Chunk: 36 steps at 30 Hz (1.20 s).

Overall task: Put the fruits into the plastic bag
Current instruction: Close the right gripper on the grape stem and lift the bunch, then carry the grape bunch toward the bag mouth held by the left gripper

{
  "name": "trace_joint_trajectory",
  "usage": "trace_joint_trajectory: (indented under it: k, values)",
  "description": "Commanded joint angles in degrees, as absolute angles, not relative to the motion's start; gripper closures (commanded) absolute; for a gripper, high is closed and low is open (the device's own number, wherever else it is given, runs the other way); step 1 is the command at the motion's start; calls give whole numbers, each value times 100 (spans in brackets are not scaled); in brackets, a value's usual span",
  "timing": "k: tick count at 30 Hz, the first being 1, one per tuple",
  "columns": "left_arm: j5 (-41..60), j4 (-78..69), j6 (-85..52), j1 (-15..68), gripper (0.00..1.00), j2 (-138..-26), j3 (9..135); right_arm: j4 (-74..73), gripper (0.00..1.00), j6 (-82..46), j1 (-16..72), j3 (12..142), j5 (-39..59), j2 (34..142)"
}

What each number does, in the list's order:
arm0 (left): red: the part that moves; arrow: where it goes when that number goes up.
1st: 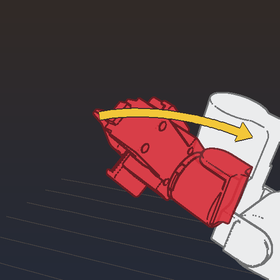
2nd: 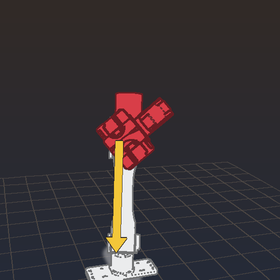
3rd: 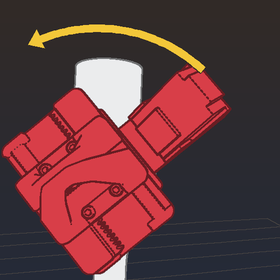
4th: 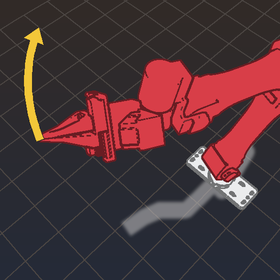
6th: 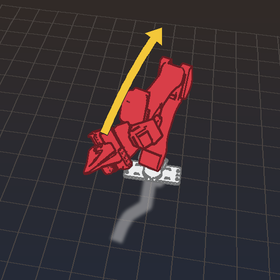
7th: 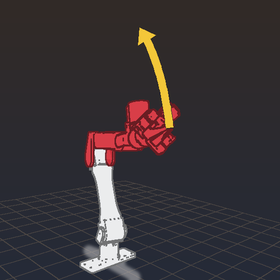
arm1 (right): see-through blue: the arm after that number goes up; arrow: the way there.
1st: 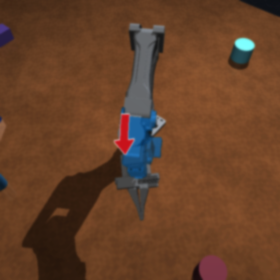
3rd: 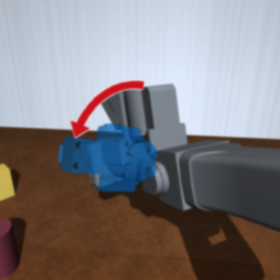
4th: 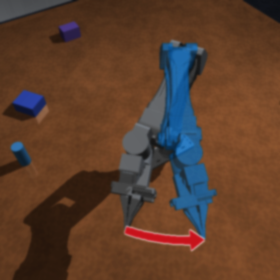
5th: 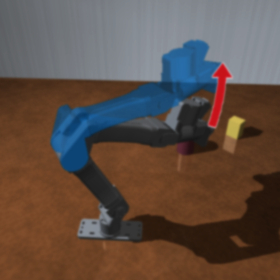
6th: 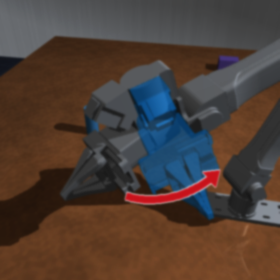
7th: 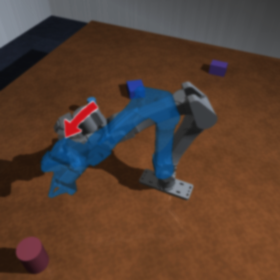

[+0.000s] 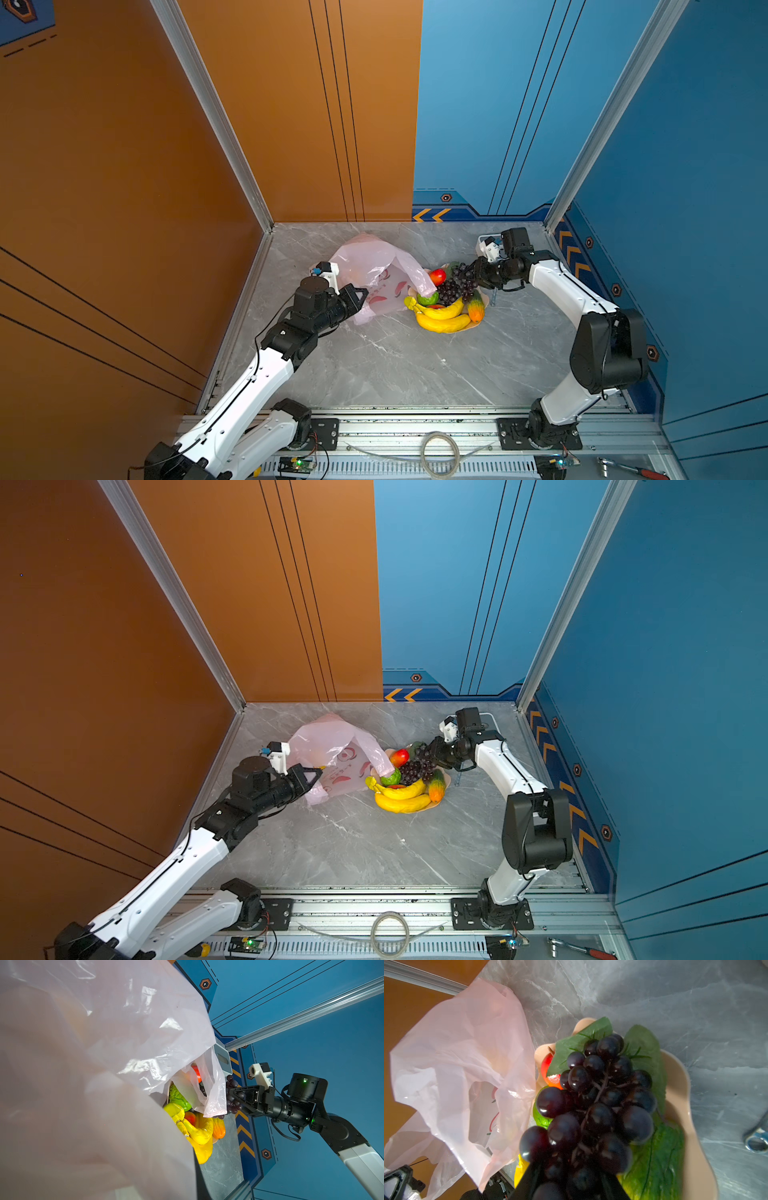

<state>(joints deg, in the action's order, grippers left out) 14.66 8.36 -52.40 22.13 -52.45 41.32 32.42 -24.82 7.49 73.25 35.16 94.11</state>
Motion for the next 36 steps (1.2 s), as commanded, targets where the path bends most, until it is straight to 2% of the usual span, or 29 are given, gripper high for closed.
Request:
trace_joint_trajectory:
  k: [1, 18, 28, 36]
  values:
    - [1542, 791, -5273, 2180, 100, -5182, 4116, 2989, 66, -2627, 711, 7365, 3700, 9095]
    - [1652, 712, -5291, 2180, 100, -5292, 4202, 3017, 66, -3101, 884, 8025, 4066, 8232]
    - [1723, 581, -5396, 2180, 100, -5349, 4201, 3190, 66, -3184, 1474, 8565, 4290, 7718]
    - [1721, 511, -5449, 2172, 100, -5366, 4219, 3059, 66, -3371, 2308, 8656, 4579, 7699]
